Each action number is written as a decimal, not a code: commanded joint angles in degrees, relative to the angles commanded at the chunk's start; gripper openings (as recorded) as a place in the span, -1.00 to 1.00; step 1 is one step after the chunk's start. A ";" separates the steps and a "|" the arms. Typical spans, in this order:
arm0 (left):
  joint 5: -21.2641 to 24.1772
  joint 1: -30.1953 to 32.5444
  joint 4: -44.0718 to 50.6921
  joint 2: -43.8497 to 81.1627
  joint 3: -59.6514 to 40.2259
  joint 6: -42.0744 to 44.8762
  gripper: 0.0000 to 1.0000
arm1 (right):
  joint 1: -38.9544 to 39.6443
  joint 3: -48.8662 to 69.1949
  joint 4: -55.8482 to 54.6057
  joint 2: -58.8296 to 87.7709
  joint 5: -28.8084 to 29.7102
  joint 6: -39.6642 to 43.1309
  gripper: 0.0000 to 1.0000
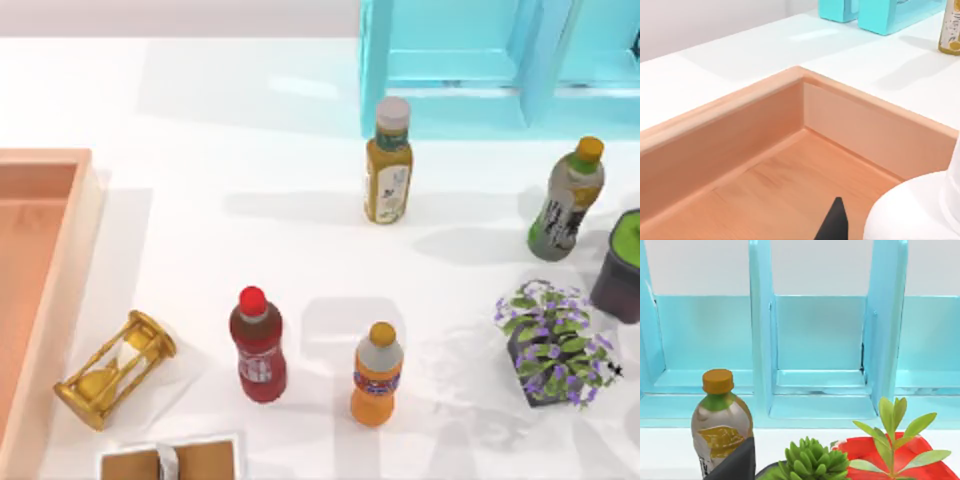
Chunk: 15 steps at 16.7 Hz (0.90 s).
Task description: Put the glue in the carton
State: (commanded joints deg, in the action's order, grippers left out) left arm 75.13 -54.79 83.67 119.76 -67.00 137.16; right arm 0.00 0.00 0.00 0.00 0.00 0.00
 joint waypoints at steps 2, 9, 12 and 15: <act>-0.09 0.31 -0.28 -0.19 -0.15 -0.11 -1.00 | 0.00 0.00 0.00 0.00 0.00 0.00 1.00; 1.30 3.36 -14.88 -2.27 4.05 -13.02 -1.00 | 0.00 0.00 0.00 0.00 0.00 0.00 1.00; 2.41 5.60 -25.35 -3.84 7.08 -22.35 -1.00 | 0.00 0.00 0.00 0.00 0.00 0.00 1.00; 3.51 7.86 -35.85 -5.43 10.13 -31.71 -1.00 | 0.00 0.00 0.00 0.00 0.00 0.00 1.00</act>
State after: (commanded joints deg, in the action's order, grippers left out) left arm 78.63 -46.94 47.82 114.33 -56.88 105.45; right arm 0.00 0.00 0.00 0.00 0.00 0.00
